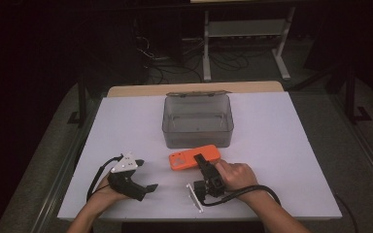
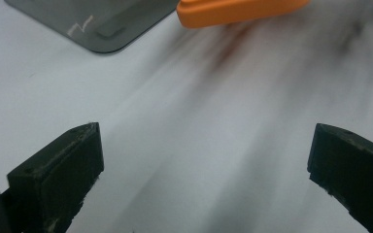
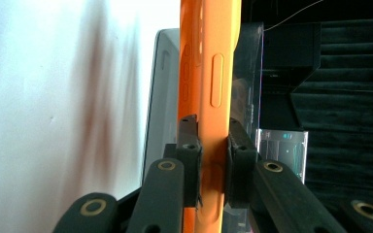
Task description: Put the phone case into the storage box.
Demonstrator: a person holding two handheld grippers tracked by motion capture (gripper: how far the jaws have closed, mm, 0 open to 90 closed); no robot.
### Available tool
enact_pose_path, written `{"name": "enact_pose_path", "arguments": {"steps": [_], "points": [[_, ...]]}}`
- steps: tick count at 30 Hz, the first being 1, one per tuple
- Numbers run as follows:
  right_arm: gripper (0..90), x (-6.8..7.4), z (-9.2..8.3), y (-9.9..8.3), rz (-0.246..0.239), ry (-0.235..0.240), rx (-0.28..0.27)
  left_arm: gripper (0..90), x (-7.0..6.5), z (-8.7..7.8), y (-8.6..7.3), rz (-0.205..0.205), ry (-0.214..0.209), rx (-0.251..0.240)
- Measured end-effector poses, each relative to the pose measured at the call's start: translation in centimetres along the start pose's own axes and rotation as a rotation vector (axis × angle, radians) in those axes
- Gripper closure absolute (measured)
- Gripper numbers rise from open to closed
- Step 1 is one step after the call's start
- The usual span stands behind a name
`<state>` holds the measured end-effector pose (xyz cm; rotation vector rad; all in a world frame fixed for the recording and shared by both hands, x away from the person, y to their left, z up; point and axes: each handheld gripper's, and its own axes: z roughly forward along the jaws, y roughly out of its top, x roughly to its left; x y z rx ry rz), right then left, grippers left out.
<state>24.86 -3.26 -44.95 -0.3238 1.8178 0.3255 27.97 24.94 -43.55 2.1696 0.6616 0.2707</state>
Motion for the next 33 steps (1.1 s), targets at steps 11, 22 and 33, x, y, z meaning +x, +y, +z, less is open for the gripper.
{"name": "enact_pose_path", "arguments": {"steps": [11,22,33], "points": [[78.6,-0.3,0.0,-0.1,0.044,0.012,-0.002,0.0,0.2,0.1,0.0,-0.016,0.013,0.023],[78.7,-0.9,0.1,-0.5,0.140,0.047,-0.013,0.0,0.0,0.2,0.1,-0.012,0.023,0.022],[78.7,-1.5,0.1,-0.8,0.240,0.081,-0.025,0.0,0.3,-0.2,0.2,-0.024,0.033,-0.001]]}}
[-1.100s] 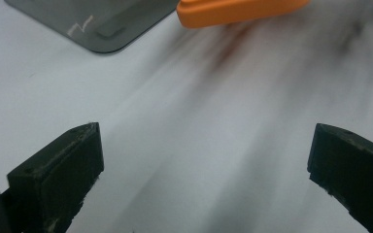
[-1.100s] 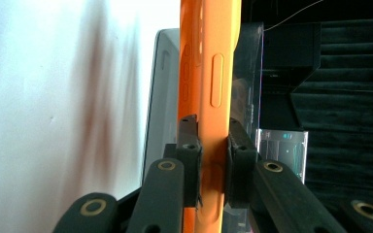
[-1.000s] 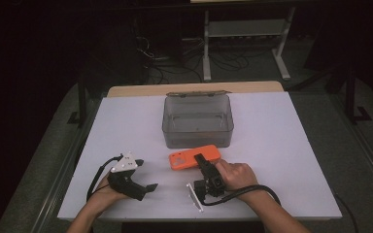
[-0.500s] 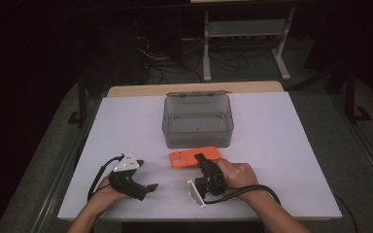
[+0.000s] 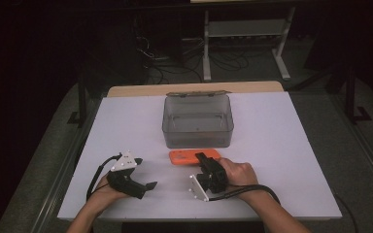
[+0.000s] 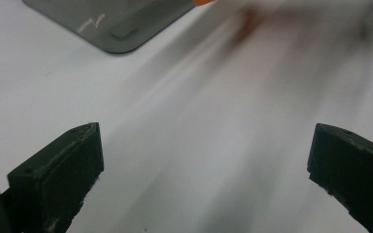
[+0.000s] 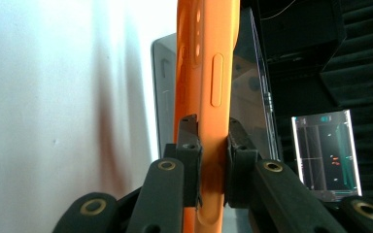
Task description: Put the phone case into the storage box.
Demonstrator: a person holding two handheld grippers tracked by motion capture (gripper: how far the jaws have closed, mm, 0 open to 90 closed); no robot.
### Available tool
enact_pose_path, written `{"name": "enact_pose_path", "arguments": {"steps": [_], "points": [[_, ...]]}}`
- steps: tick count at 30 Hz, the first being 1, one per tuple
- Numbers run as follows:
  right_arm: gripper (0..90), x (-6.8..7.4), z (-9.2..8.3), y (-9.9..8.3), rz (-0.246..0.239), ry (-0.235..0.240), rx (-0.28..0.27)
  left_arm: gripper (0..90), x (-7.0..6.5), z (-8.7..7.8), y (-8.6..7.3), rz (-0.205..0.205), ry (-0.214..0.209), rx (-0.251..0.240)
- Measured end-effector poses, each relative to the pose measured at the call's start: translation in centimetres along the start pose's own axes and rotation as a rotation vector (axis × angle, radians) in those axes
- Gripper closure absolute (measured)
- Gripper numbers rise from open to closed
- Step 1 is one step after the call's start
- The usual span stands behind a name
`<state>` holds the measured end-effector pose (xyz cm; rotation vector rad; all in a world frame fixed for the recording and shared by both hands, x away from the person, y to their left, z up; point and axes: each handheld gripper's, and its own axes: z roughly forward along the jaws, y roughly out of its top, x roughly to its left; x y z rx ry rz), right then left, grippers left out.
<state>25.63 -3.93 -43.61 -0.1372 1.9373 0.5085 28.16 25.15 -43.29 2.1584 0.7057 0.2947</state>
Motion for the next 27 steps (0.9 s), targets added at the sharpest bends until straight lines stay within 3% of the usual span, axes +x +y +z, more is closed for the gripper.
{"name": "enact_pose_path", "arguments": {"steps": [9,18,27], "points": [[78.7,-0.4,0.1,-0.2,0.087,0.036,-0.002,0.0,0.0,0.1,0.0,0.009,-0.009,0.003],[78.7,-0.9,0.0,-0.5,0.134,0.056,-0.002,0.0,0.0,0.3,0.1,0.012,-0.014,0.010],[78.7,-1.5,0.1,-0.9,0.214,0.086,-0.008,0.0,0.0,0.3,0.1,0.007,-0.018,0.009]]}}
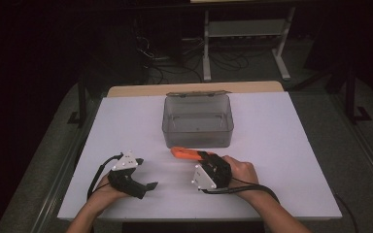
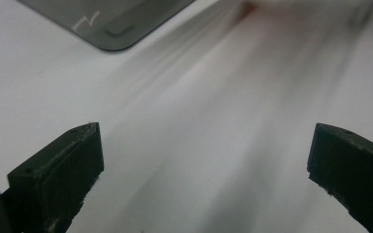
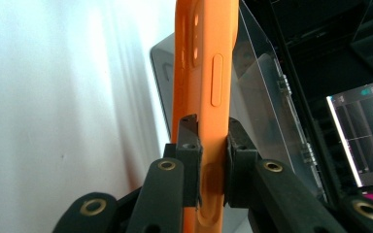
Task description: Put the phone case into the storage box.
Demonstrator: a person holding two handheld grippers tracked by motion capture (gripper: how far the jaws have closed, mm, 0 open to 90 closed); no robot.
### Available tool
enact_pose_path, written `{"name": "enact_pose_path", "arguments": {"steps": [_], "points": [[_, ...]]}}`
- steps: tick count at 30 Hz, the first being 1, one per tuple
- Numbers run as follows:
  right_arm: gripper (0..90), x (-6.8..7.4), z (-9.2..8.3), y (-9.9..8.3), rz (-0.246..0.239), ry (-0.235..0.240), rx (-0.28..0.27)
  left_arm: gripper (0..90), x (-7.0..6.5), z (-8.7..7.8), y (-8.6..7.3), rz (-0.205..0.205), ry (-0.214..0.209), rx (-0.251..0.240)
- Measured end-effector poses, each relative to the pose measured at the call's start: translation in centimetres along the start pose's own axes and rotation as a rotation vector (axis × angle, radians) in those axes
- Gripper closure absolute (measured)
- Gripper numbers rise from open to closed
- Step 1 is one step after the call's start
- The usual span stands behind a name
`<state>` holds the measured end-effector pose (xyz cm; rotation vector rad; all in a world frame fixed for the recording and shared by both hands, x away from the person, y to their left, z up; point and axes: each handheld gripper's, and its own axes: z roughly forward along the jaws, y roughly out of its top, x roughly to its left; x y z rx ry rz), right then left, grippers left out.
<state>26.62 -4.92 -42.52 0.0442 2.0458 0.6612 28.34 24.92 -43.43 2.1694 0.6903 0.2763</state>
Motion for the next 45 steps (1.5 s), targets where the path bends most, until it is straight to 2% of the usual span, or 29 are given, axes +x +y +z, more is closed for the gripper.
{"name": "enact_pose_path", "arguments": {"steps": [8,11,14,16,17,18,19,29,31,33,41,42,45], "points": [[78.7,-0.6,0.0,-0.2,0.088,0.040,-0.018,0.0,0.1,0.0,0.0,-0.008,-0.002,-0.002],[78.7,-0.7,0.0,-0.3,0.105,0.048,-0.019,0.0,0.1,0.0,0.0,-0.005,-0.006,0.000],[78.7,-0.9,0.0,-0.4,0.151,0.069,-0.026,0.0,0.1,0.1,-0.1,-0.009,-0.008,-0.002],[78.7,-1.0,0.0,-0.4,0.159,0.073,-0.031,0.0,0.1,0.1,-0.1,-0.008,-0.009,-0.002],[78.7,-1.2,0.0,-0.5,0.181,0.082,-0.035,0.0,0.1,0.1,-0.1,-0.009,-0.009,-0.003],[78.7,-1.2,0.0,-0.5,0.181,0.082,-0.035,0.0,0.1,0.1,-0.1,-0.009,-0.009,-0.003],[78.7,-1.3,0.0,-0.6,0.207,0.091,-0.038,0.0,0.1,0.1,-0.1,-0.010,-0.009,-0.004],[78.7,-1.8,0.1,-0.9,0.261,0.120,-0.044,0.0,0.1,0.1,-0.1,-0.013,-0.014,-0.003],[78.7,-1.9,0.2,-1.0,0.285,0.136,-0.050,0.0,0.1,0.1,-0.1,-0.013,-0.015,-0.001],[78.7,-2.3,0.2,-1.2,0.341,0.163,-0.062,0.0,0.2,0.1,-0.1,-0.010,-0.014,0.004],[78.7,-2.8,0.2,-1.6,0.417,0.193,-0.074,0.0,0.2,0.1,-0.1,-0.010,-0.010,0.002],[78.7,-3.0,0.2,-1.7,0.443,0.202,-0.080,0.0,0.2,0.1,-0.1,-0.010,-0.010,0.002],[78.7,-3.2,0.2,-1.9,0.463,0.212,-0.082,0.0,0.1,0.1,-0.1,-0.010,-0.011,0.001]]}}
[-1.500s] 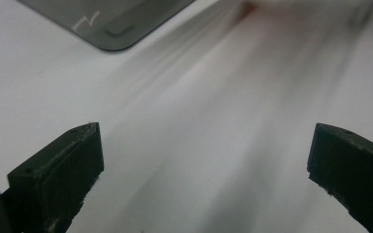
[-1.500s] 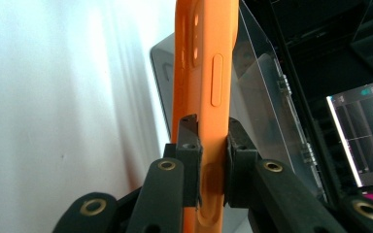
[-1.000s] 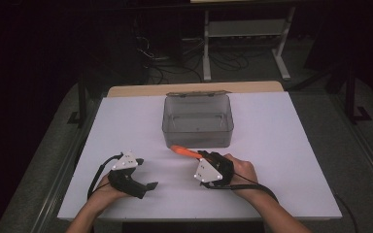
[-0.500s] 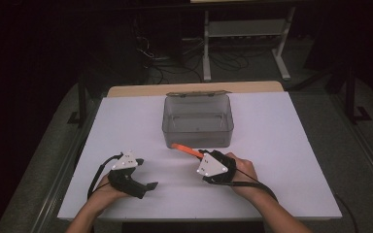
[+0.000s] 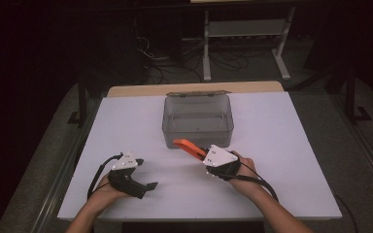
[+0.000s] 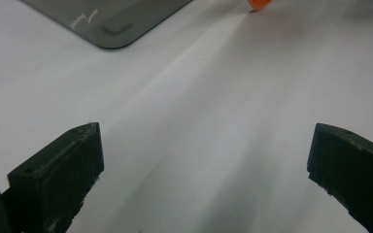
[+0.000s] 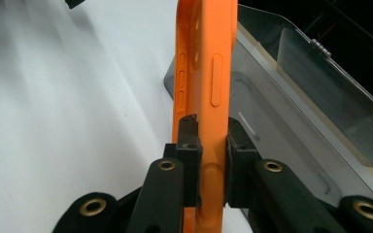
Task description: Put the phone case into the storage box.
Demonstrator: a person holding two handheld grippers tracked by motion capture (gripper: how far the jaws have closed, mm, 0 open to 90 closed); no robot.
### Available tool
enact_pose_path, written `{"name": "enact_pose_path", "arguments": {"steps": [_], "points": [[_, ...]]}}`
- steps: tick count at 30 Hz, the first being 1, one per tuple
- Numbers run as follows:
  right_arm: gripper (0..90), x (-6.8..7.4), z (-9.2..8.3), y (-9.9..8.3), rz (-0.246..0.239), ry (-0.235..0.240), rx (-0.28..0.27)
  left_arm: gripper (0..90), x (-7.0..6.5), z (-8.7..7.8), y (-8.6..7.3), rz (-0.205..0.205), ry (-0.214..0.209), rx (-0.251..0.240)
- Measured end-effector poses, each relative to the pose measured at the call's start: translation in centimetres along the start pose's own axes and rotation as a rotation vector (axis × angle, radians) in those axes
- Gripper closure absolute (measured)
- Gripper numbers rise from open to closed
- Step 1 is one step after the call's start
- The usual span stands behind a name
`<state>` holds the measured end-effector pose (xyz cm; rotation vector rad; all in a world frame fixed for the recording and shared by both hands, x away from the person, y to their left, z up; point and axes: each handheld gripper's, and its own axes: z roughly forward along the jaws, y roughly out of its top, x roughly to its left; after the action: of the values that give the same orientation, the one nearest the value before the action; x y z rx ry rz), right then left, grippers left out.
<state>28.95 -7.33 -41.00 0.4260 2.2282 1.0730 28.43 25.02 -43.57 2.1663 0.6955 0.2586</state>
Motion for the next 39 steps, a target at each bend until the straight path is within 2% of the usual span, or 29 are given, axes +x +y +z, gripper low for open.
{"name": "enact_pose_path", "arguments": {"steps": [23,25,39], "points": [[78.7,-1.4,0.0,-0.5,0.174,0.091,-0.026,0.0,0.0,0.0,0.0,0.001,0.003,0.004],[78.7,-1.6,0.0,-0.6,0.209,0.107,-0.030,0.0,0.0,0.0,0.0,0.000,0.003,0.002],[78.7,-2.7,-0.1,-1.0,0.340,0.163,-0.057,0.0,0.0,0.0,0.0,0.000,0.003,0.005]]}}
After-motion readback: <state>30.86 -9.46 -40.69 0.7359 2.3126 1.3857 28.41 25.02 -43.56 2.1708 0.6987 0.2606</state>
